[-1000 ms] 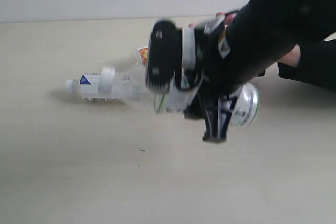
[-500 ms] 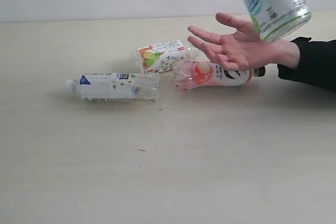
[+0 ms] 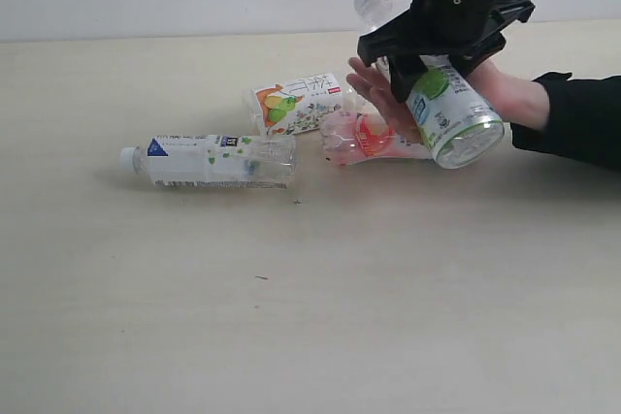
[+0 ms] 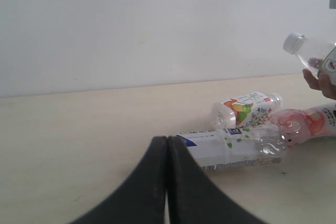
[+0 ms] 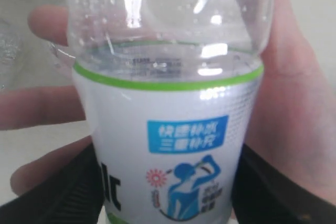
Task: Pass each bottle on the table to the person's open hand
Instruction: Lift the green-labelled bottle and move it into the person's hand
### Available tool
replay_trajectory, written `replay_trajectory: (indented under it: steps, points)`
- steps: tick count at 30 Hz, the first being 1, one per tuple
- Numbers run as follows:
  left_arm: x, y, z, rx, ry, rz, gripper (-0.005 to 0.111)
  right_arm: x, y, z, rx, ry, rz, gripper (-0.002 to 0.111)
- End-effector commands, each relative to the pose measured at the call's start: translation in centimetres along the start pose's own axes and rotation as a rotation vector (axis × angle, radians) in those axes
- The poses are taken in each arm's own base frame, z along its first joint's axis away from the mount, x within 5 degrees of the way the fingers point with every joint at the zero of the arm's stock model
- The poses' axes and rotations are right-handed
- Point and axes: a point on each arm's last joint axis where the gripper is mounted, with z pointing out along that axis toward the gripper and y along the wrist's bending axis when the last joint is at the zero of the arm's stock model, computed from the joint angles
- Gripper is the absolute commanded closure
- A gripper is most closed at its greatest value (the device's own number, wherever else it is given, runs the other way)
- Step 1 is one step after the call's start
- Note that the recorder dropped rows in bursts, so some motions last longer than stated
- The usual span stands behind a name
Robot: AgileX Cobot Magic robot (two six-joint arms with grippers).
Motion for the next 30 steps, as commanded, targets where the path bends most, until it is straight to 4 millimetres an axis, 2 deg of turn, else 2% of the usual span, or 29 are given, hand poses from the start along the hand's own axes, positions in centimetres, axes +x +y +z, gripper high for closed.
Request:
replay_trajectory:
  steps: [1,5,7,9,17,19,23,30]
  points:
    - [-0.05,-0.01,-0.03,0.002,-0.008,-0.008,0.107,-0.39,-0.47,-0.28,0.028,-0.03,0.039,0.108]
    - [-0.05,-0.01,-0.03,0.002,-0.008,-0.008,0.107,-0.39,-0.47,-0.28,0.027,-0.031,0.069,0.108]
    - [-0.05,-0.01,-0.03,0.002,-0.008,-0.008,0.107,-0.39,-0.45,-0.28,0.026,-0.031,0.07,0.104]
    - [-0.05,-0.01,-0.03,0.002,-0.008,-0.008,0.107,-0.37,-0.45,-0.27,0.026,-0.028,0.07,0.096]
    - [-0.05,-0.01,-0.03,0.002,-0.008,-0.008,0.107,-0.36,-0.4,-0.27,0.02,-0.027,0.073,0.047]
    - [-0.05,-0.01,-0.03,0.002,-0.008,-0.008,0.107,-0.36,-0.33,-0.28,0.02,-0.027,0.072,0.04]
    - [-0.05,-0.01,-0.03,0.002,-0.008,-0.008,0.107,-0.36,-0.34,-0.28,0.022,-0.027,0.071,0.033]
    - [-0.05,-0.01,-0.03,0.002,-0.008,-0.008,0.107,-0.36,-0.38,-0.28,0.026,-0.028,0.056,0.027]
